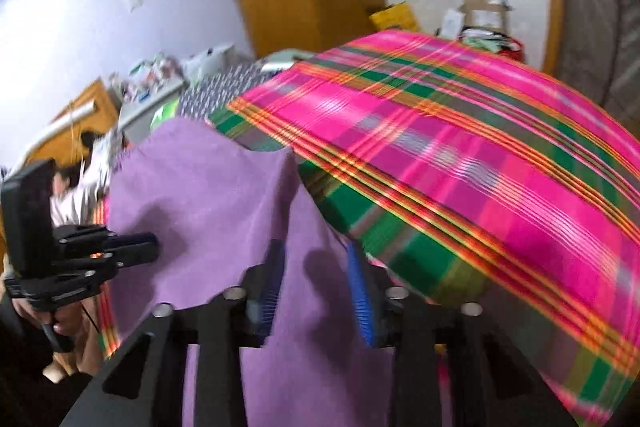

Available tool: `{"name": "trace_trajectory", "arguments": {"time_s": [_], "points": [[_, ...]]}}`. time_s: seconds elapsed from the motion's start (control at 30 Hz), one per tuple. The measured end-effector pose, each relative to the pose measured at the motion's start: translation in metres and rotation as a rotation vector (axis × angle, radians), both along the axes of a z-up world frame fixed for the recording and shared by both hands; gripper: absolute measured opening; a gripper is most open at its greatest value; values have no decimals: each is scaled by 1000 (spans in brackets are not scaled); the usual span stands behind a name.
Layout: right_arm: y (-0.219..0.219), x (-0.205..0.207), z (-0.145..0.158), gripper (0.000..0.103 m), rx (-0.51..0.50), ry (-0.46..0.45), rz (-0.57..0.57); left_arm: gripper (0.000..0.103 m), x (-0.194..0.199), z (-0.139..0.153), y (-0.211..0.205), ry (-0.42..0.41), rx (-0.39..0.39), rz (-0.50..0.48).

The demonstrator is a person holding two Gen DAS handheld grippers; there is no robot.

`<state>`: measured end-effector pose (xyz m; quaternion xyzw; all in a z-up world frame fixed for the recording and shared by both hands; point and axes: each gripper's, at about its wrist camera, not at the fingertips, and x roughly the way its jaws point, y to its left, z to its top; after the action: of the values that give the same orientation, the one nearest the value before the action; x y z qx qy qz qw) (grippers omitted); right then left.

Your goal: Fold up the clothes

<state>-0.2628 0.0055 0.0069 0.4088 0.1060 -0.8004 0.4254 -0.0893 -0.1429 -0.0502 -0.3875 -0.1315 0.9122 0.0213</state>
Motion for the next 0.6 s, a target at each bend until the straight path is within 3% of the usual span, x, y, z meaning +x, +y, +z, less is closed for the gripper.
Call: {"name": "trace_trajectory", "arguments": {"time_s": [0.1,0.27,0.53,0.6], "points": [[-18,-16,-17,14,46,-41,31,12,0,0,0,2,-9,-10],[-17,-20,-16,4,38,-31,45,12,2,-1,0,13,-1,-26],[-5,-33,-20,3,-28,-95,-3,12,2,-1,-6,12,20,-33],[-6,-33,-20,7,-26,-114,-13,12,4,0,-11,13,12,-22]]}}
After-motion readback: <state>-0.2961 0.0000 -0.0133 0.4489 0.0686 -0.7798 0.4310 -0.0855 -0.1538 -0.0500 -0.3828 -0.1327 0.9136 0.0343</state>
